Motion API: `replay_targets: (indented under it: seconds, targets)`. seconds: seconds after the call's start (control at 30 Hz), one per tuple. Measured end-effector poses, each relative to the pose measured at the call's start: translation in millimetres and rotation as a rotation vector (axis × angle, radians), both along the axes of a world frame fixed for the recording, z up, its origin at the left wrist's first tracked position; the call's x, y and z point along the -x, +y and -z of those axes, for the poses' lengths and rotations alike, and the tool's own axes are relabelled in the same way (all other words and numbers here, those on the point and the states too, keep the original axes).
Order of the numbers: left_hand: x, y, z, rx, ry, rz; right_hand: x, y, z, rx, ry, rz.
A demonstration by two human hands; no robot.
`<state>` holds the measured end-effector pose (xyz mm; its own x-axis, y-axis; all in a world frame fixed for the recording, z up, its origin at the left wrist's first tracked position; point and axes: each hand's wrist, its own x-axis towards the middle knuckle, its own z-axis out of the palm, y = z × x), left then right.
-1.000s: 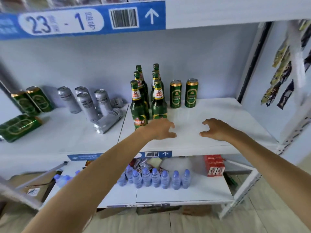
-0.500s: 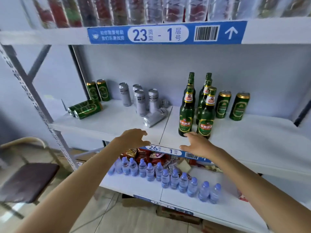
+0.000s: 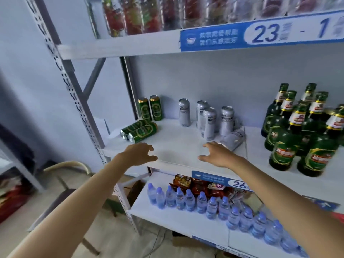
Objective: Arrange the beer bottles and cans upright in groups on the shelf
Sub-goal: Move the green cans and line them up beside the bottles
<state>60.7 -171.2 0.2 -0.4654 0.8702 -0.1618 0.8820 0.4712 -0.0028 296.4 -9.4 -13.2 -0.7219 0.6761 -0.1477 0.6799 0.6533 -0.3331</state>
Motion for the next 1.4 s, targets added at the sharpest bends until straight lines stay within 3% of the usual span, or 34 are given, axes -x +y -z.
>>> replay_targets:
  seconds: [0.43,0.67,0.97,1.13,1.23,1.33,1.4]
  targets:
    - [185,33,-16,-0.047,0.057,-0.034,216,37,8,0.094,-0.009,-0.056]
    - [265,58,-9,-0.035,-0.018,-0.068,294,43,20,0.199,-0.049,-0.009]
    - [354,151,19,0.041,-0.169,0.026,391,30,52,0.541,0.111,0.439]
    - [381,190,44,0.08,-0.345,0.01,425,19,64,0.502,0.167,0.706]
    - [387,202,57,0.073,-0.511,-0.035,442,17,69,0.73,0.376,0.878]
    - [386,212,68,0.041,-0.658,-0.067,453,23,69,0.835,0.439,0.941]
    - [385,217,74,0.027,-0.679,-0.069,451,28,70,0.787,0.421,0.946]
